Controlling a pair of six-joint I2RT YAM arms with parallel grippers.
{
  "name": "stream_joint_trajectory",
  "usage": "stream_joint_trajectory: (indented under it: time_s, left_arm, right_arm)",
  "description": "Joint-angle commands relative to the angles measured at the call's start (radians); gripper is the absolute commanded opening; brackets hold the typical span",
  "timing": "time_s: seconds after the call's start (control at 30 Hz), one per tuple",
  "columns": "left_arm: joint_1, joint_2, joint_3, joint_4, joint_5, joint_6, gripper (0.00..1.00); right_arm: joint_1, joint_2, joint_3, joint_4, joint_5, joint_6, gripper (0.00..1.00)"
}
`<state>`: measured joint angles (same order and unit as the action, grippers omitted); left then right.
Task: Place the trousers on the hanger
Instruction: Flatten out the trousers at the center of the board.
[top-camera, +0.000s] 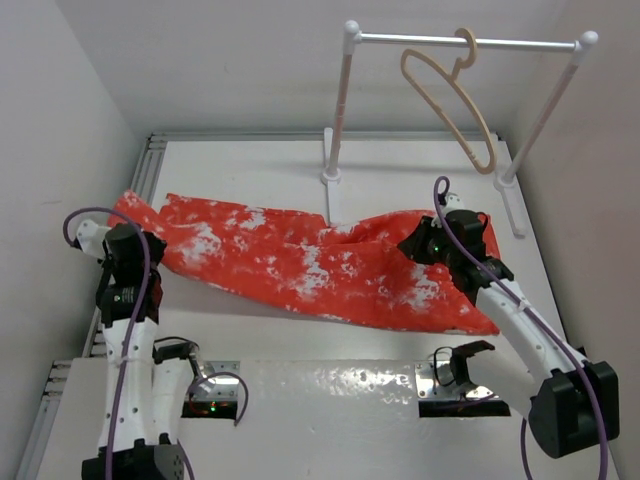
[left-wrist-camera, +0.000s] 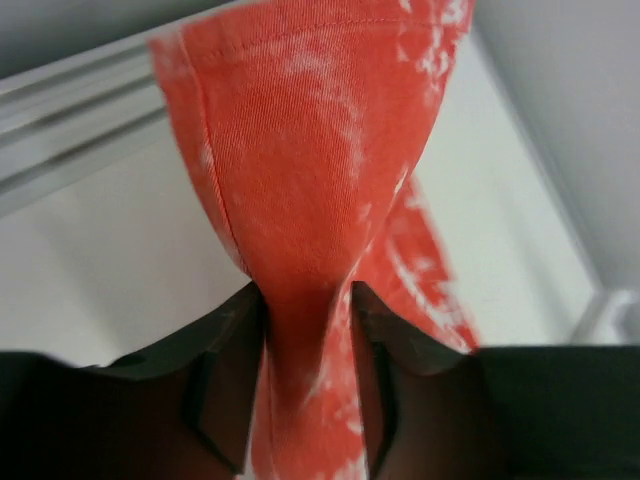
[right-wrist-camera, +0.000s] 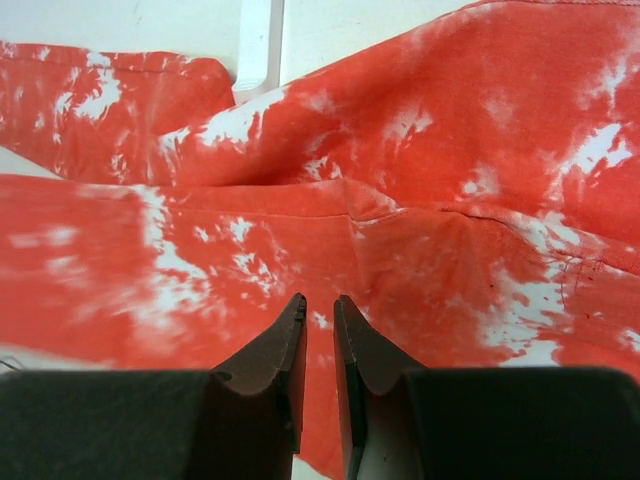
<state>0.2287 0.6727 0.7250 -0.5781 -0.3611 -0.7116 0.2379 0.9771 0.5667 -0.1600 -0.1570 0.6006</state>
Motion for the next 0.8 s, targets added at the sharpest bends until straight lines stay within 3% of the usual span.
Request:
stream_joint_trajectory:
  time_s: [0.0, 0.17, 0.23, 0.27, 0.4, 0.43, 0.47, 0.53, 0.67, 0.77]
  left_arm:
    - [-0.003, -0.028, -0.082, -0.062, -0.134, -0.006, 0.43]
    - [-0.002, -0.068, -0.066, -0.094, -0.171, -0.025, 0.51]
    - [-0.002, -0.082, -0.026, -0.098, -0.2, -0.011, 0.63]
    - [-0.002, -0.085, -0.016, -0.1, -0.22, -0.006, 0.64]
    - [-0.002, -0.061, -0.024, -0.095, -0.213, 0.0, 0.64]
    - [-0.002, -0.058, -0.059, -0.088, -0.208, -0.003, 0.64]
    - [0.0, -0.042, -0.084, -0.069, -0.211, -0.026, 0.64]
    - [0.021, -0.006, -0.133, -0.005, -0.162, -0.04, 0.64]
    - [0.064, 0.175, -0.119, 0.104, -0.089, -0.097, 0.61]
    - [0.151, 0.379, -0.023, 0.107, 0.0, -0.074, 0.56]
  right_arm:
    - [0.005, -0.002, 0.01, 0.013, 0.023, -0.021, 0.17]
    - [0.005, -0.008, 0.015, -0.01, 0.063, -0.03, 0.17]
    - [0.005, -0.008, 0.018, -0.022, 0.082, -0.03, 0.21]
    - [0.005, -0.009, 0.016, -0.023, 0.085, -0.028, 0.27]
    - [0.005, -0.032, 0.015, -0.029, 0.099, -0.025, 0.33]
    - [0.005, -0.041, 0.012, -0.024, 0.102, -0.022, 0.32]
    - [0.005, -0.058, 0.007, -0.019, 0.099, -0.019, 0.15]
    - [0.005, -0.069, 0.006, -0.015, 0.074, -0.016, 0.02]
    - [0.005, -0.058, -0.005, 0.003, 0.065, -0.015, 0.0]
    - [0.005, -0.041, -0.005, 0.004, 0.048, -0.012, 0.0]
